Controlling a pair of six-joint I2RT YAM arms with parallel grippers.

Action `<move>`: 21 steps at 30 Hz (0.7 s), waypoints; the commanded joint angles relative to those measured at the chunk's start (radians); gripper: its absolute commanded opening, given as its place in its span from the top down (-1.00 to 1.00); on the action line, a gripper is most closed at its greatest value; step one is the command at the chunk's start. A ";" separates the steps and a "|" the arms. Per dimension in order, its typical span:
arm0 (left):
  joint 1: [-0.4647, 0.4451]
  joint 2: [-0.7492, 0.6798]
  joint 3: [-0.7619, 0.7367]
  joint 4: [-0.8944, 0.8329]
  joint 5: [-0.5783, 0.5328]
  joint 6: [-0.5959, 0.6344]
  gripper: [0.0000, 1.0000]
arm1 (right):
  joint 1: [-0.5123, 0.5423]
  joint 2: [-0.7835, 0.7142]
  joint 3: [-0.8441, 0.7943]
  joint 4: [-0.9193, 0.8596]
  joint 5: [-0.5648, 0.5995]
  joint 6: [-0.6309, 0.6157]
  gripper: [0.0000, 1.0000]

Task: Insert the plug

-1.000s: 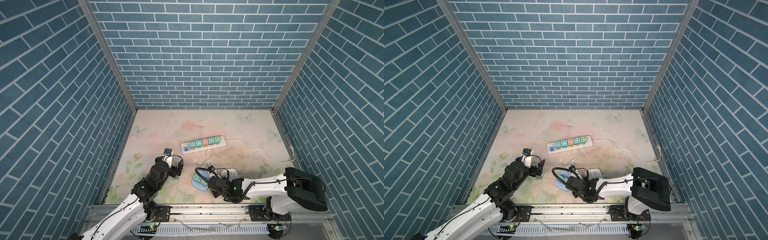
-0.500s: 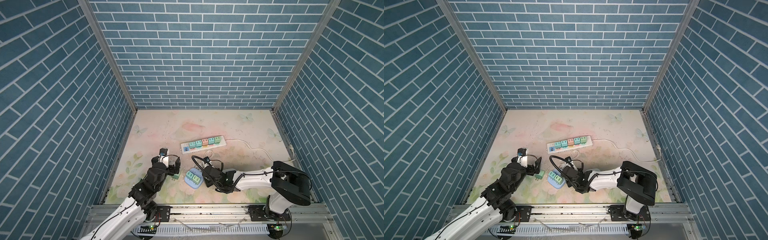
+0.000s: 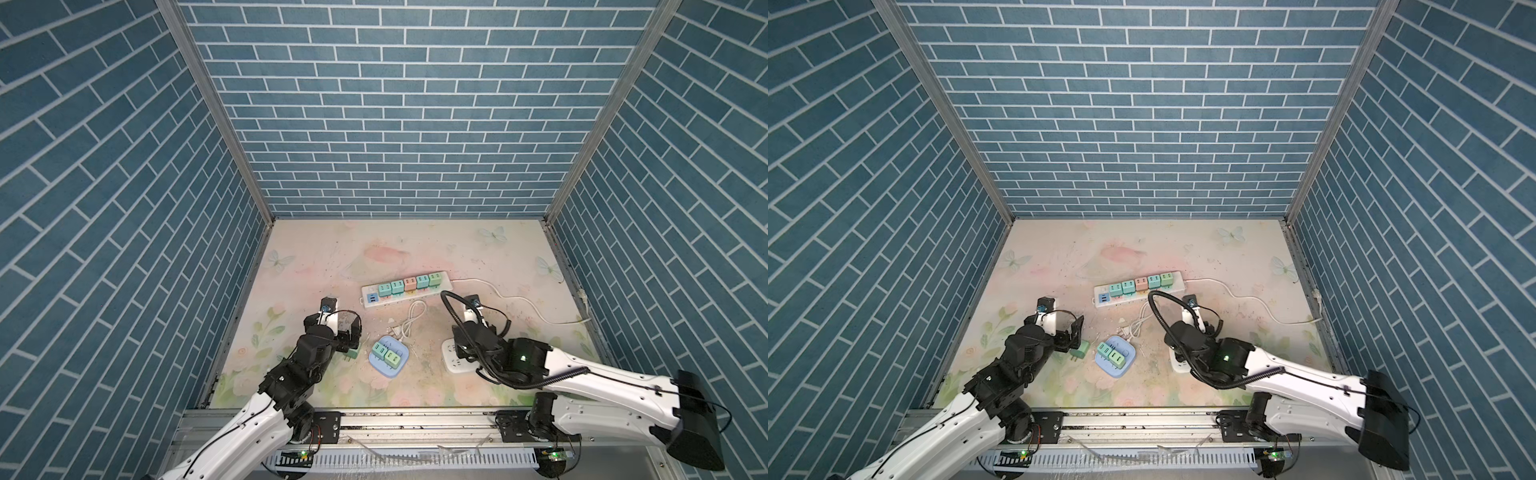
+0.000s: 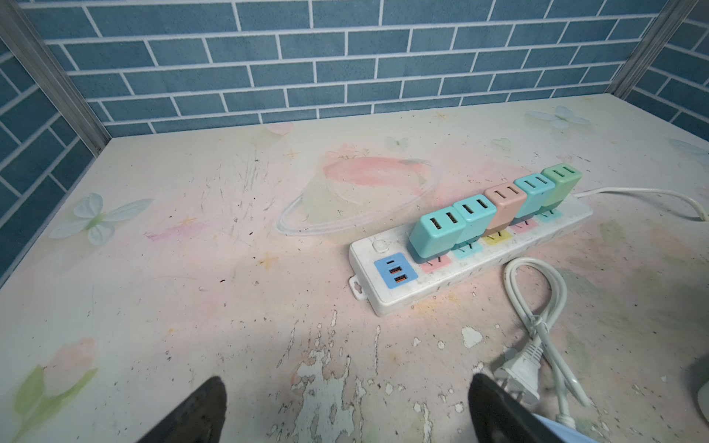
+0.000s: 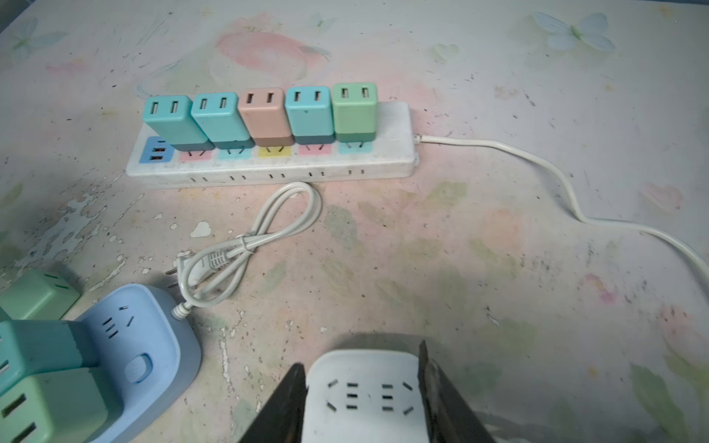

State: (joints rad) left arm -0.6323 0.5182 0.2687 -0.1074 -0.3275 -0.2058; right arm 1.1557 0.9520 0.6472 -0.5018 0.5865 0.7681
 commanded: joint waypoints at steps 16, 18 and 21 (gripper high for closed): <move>0.006 -0.003 -0.006 -0.004 0.023 0.002 -0.99 | -0.334 -0.195 -0.140 -0.332 -0.303 0.351 0.12; 0.006 -0.003 -0.005 -0.005 0.023 0.002 -0.99 | -0.355 -0.195 -0.157 -0.329 -0.310 0.392 0.04; 0.006 -0.003 -0.006 -0.002 0.025 0.002 -0.99 | -0.375 -0.200 -0.185 -0.329 -0.295 0.447 -0.38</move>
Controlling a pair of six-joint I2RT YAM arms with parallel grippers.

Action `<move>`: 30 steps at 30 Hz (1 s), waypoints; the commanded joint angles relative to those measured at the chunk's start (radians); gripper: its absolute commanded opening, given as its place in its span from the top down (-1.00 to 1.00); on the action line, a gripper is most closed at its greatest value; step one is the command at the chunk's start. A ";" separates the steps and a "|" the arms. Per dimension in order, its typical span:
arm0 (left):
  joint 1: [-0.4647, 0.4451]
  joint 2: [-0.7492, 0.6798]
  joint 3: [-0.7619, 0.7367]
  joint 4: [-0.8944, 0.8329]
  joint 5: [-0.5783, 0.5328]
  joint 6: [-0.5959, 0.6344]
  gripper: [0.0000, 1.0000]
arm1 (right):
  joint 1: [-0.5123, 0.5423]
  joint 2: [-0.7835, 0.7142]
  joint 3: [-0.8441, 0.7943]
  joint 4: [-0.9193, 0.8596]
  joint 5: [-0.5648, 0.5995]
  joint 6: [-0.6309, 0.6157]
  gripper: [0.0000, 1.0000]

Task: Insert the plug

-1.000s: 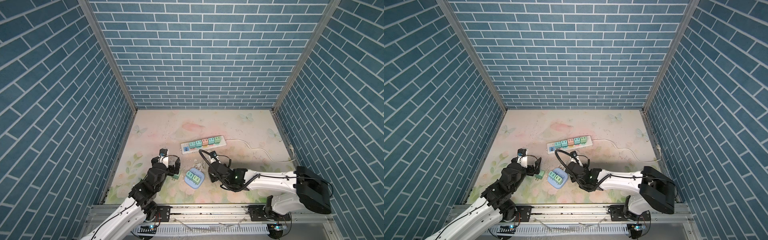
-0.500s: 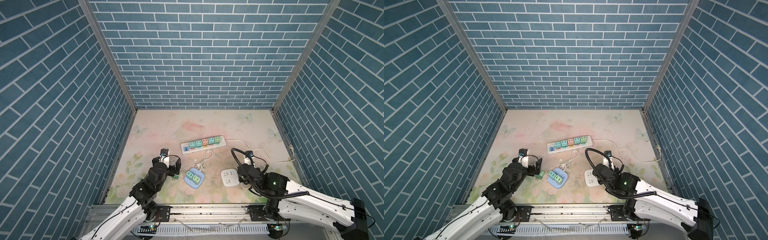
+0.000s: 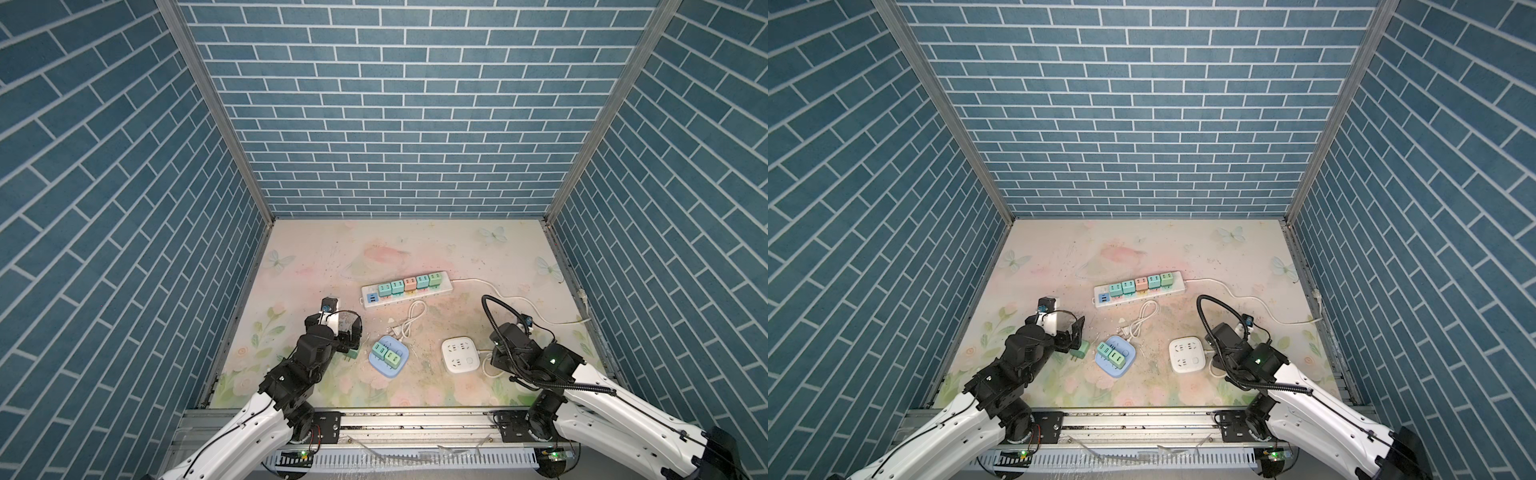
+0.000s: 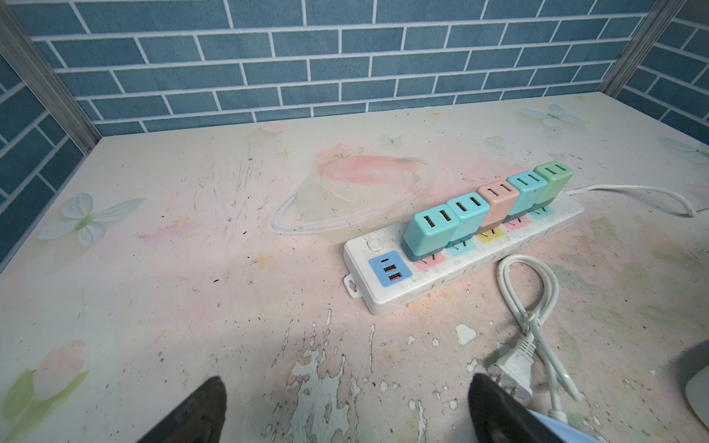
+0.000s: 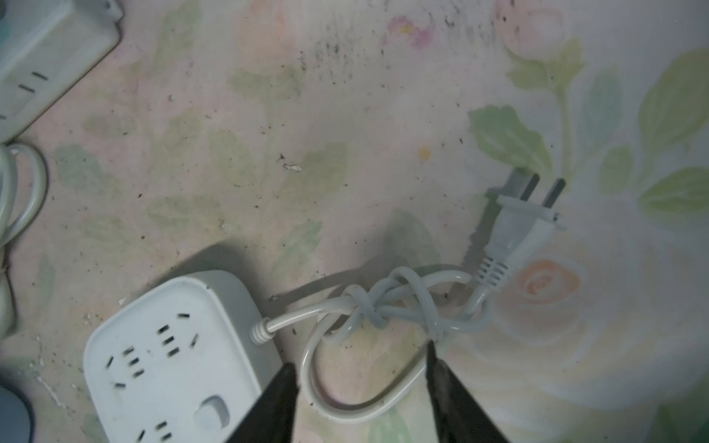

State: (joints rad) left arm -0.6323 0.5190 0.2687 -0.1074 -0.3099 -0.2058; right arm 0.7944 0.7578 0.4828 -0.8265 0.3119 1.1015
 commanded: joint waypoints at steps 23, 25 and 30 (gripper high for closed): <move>0.006 0.010 -0.001 0.002 0.029 0.008 -0.99 | -0.221 0.465 -0.008 0.581 -0.084 -0.052 -0.42; 0.006 0.003 -0.004 0.002 0.034 0.008 -0.99 | -0.225 0.513 0.022 0.601 -0.081 -0.089 -0.40; 0.006 -0.001 -0.005 0.003 0.036 0.009 -0.99 | -0.227 0.653 0.120 0.631 -0.121 -0.180 -0.34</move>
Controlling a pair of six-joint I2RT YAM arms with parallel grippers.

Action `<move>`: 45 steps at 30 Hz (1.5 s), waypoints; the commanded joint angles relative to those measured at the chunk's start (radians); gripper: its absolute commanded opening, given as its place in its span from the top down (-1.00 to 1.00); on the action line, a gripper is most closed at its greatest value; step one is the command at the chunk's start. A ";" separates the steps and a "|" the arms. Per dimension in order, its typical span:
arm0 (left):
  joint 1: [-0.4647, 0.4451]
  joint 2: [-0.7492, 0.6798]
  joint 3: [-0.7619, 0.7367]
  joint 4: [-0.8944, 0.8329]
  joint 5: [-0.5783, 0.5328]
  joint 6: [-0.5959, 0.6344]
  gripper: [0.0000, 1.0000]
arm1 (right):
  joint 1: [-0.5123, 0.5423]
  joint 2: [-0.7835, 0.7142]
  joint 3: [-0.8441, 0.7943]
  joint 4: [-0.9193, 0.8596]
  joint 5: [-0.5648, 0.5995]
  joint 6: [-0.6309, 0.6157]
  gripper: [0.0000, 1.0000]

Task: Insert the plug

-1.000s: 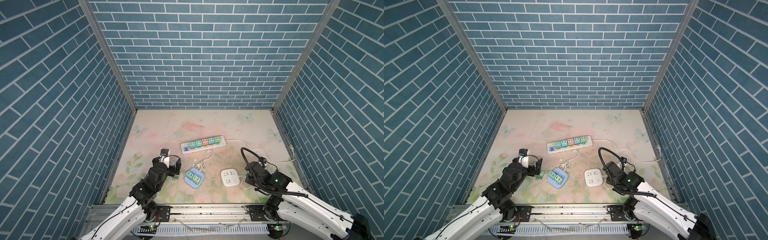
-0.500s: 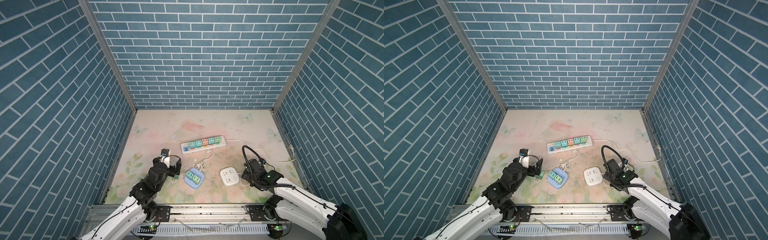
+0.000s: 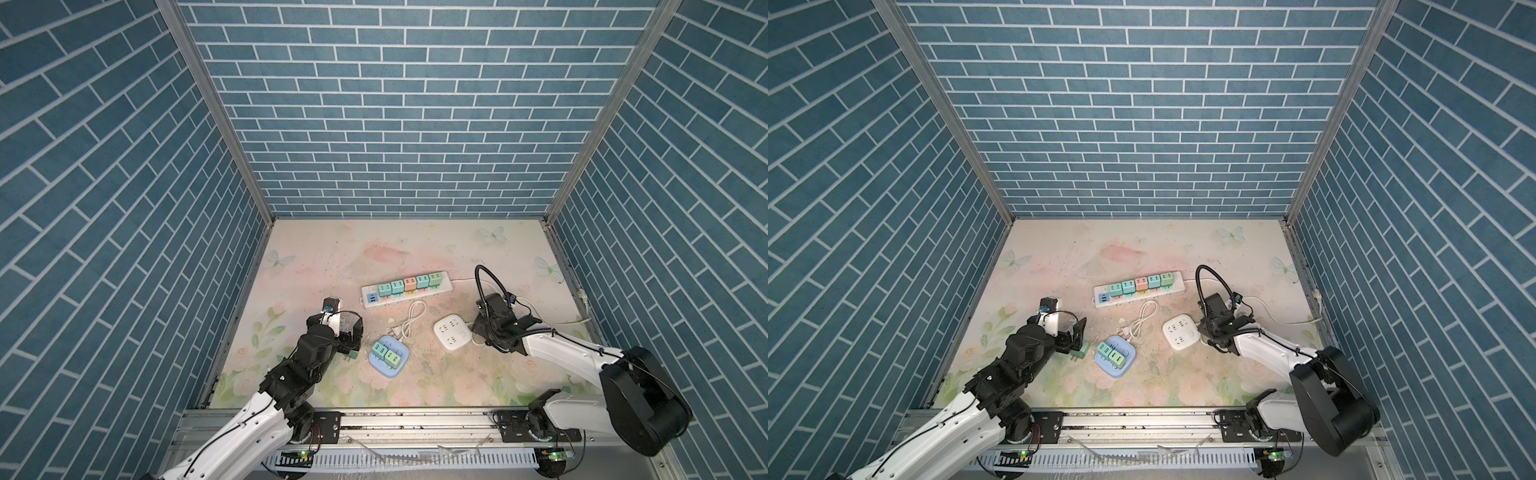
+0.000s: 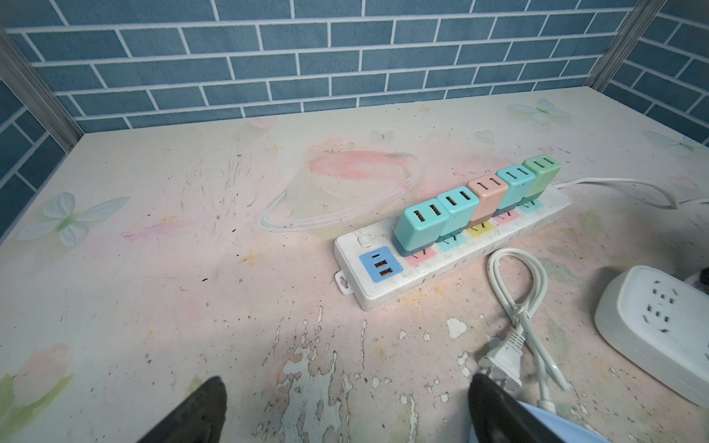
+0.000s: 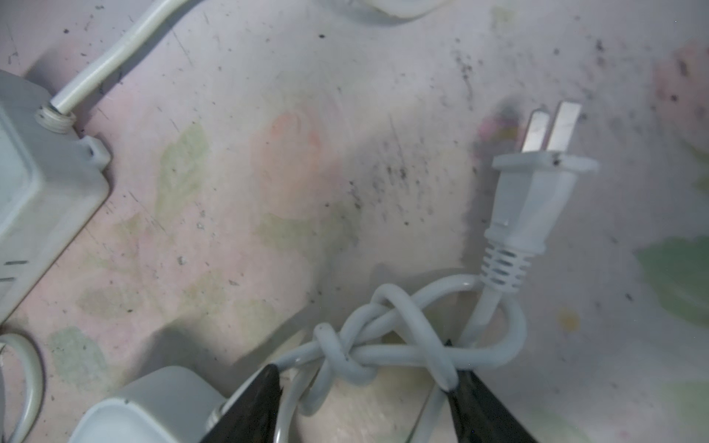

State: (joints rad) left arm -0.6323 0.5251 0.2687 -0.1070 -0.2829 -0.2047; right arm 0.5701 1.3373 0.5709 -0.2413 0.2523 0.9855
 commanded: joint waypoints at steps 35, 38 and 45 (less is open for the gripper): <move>0.006 -0.015 -0.007 -0.001 -0.003 0.005 -0.99 | 0.218 0.181 0.408 -0.186 0.064 -0.279 -0.26; 0.006 -0.010 -0.006 0.000 -0.004 0.005 -0.99 | 0.220 0.245 0.438 -0.183 0.052 -0.292 -0.27; 0.006 -0.005 -0.005 0.001 -0.002 0.005 -0.99 | 0.218 0.361 0.491 -0.188 0.051 -0.322 -0.31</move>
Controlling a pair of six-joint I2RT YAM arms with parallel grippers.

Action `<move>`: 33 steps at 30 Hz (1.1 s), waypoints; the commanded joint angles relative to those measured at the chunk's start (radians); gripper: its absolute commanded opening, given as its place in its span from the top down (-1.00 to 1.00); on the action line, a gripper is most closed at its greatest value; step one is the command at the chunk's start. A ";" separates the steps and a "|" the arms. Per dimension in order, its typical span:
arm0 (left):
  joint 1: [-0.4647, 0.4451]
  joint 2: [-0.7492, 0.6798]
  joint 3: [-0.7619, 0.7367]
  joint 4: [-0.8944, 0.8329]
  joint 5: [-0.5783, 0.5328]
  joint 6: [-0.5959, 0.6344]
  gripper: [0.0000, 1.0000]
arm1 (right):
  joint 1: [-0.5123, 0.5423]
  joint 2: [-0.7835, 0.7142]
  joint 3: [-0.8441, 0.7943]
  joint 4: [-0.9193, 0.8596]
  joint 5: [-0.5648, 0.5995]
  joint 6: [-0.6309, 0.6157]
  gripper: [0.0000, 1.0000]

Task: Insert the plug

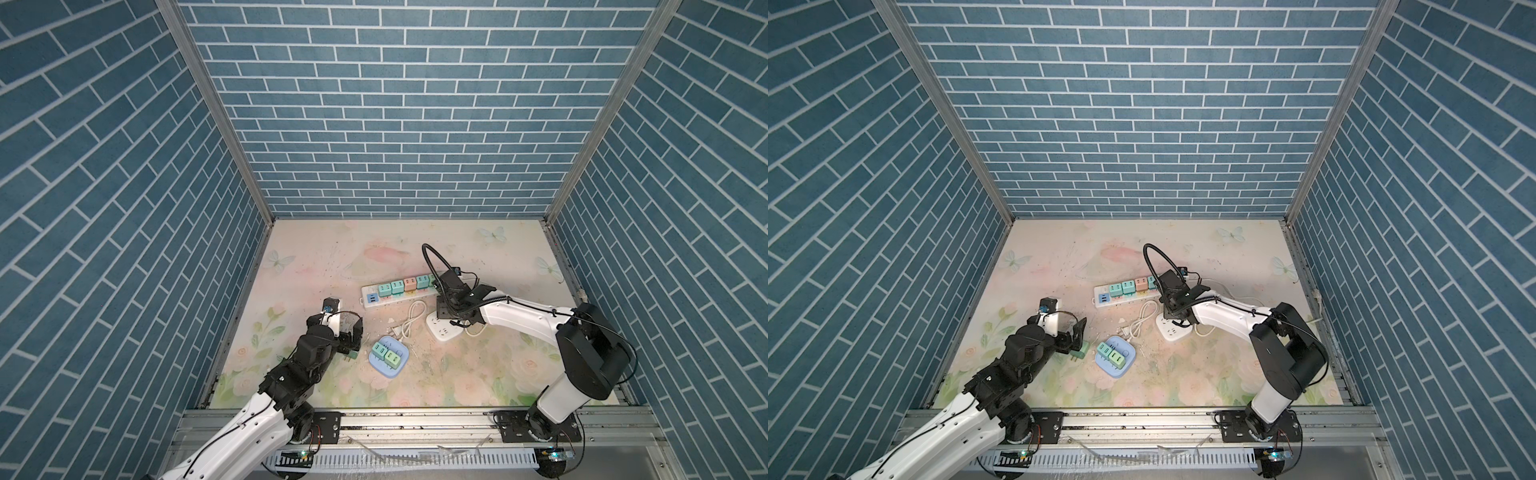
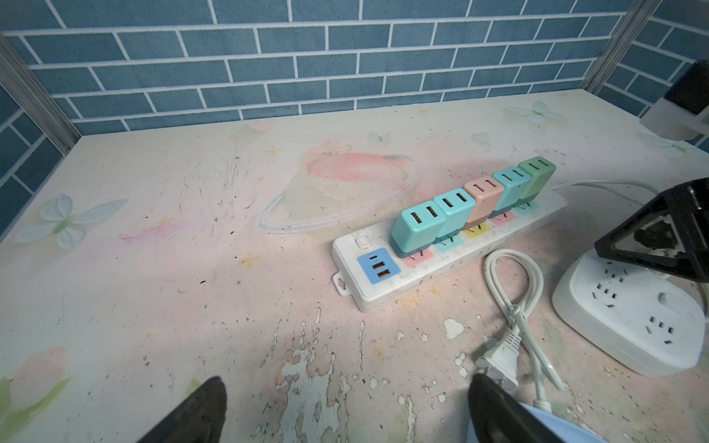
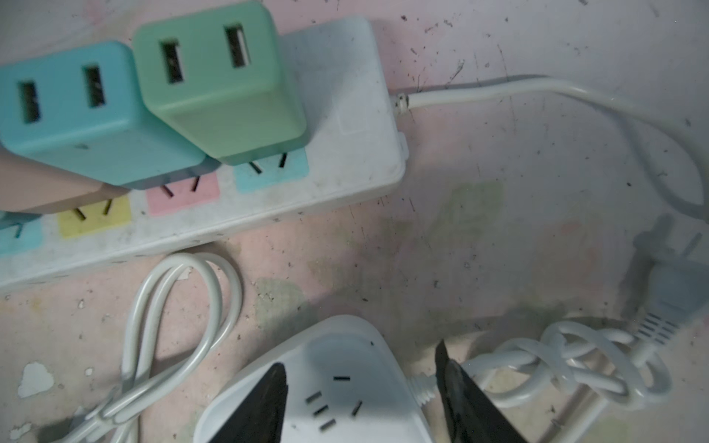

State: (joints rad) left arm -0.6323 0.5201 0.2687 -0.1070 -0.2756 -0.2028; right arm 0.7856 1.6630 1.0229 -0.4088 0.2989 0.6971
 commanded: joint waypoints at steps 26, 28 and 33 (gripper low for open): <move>0.006 -0.003 -0.006 0.001 -0.001 0.004 -0.99 | 0.117 0.080 -0.040 0.057 -0.162 -0.080 -0.27; 0.006 -0.003 -0.005 0.001 0.000 0.005 -0.99 | 0.151 0.060 -0.078 0.054 -0.162 -0.084 -0.26; 0.006 -0.002 -0.005 0.001 0.000 0.005 -0.99 | 0.225 0.002 -0.152 0.048 -0.158 -0.077 -0.27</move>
State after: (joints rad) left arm -0.6323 0.5209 0.2687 -0.1070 -0.2749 -0.2024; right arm 0.9775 1.6951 0.9154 -0.3172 0.1852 0.6121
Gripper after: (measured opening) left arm 0.995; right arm 0.636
